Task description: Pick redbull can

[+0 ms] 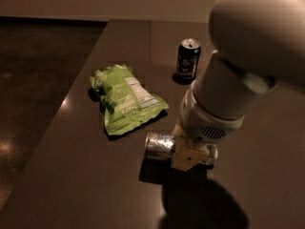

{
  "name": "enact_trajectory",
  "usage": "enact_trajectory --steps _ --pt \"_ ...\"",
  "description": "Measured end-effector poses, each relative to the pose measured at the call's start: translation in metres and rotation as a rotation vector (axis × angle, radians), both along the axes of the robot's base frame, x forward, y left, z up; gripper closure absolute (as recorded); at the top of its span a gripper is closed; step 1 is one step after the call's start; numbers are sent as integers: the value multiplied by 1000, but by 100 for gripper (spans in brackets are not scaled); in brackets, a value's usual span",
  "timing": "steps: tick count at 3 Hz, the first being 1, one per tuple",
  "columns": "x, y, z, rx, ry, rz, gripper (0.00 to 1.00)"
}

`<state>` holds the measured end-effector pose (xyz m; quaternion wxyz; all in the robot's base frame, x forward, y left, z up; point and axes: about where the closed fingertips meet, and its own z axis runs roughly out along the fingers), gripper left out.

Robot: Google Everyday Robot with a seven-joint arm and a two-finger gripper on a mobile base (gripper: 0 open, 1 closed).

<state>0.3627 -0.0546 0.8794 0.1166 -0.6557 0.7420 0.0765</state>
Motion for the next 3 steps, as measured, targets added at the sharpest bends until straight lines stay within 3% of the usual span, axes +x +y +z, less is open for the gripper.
enact_trajectory --steps 2,3 --pt "6 -16 69 87 -20 88 100" --pt "5 -16 71 91 -21 90 100"
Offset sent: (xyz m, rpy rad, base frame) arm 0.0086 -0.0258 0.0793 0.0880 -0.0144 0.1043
